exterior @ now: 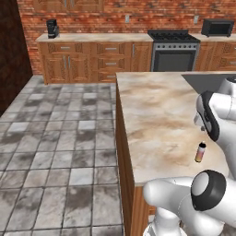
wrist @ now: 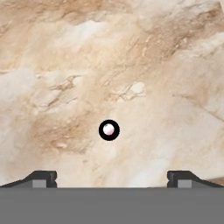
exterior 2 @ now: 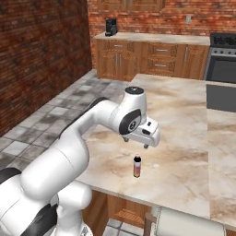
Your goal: Place the large bottle from the dining counter next to the other large bottle outside the sink, and place the small bottle from the dining counter next to the other small bottle inside the sink.
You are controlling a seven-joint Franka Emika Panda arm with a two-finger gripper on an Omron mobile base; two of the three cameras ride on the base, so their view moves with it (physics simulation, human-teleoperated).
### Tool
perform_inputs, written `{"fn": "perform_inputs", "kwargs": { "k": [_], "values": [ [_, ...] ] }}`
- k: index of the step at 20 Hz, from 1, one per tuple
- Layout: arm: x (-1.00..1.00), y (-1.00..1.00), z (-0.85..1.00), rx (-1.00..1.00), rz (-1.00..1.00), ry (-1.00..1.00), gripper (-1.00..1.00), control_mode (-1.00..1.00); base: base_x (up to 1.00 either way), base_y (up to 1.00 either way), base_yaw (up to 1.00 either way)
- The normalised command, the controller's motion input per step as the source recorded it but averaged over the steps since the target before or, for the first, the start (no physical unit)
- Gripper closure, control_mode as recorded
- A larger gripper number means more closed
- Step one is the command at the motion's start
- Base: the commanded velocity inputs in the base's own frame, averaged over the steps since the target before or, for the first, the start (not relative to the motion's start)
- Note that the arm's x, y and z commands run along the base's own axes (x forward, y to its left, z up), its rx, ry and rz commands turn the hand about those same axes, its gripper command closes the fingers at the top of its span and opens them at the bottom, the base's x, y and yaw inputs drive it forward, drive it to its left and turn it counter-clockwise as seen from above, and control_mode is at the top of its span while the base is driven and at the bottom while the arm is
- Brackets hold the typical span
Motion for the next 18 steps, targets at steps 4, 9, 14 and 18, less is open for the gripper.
{"fn": "perform_inputs", "kwargs": {
  "k": [4, 9, 14, 18],
  "values": [
    [0.06, 0.02, -0.25, 0.00, 0.00, 0.01, -1.00, -1.00, 0.00, 0.00, 0.00],
    [0.10, 0.03, -0.26, 0.00, 0.00, 0.01, -1.00, -1.00, 0.00, 0.00, 0.00],
    [0.10, 0.01, -0.20, 0.00, 0.00, 0.00, -1.00, -1.00, 0.00, 0.00, 0.00],
    [0.11, 0.00, -0.12, 0.00, 0.00, 0.01, -1.00, -1.00, 0.00, 0.00, 0.00]
  ]
}}
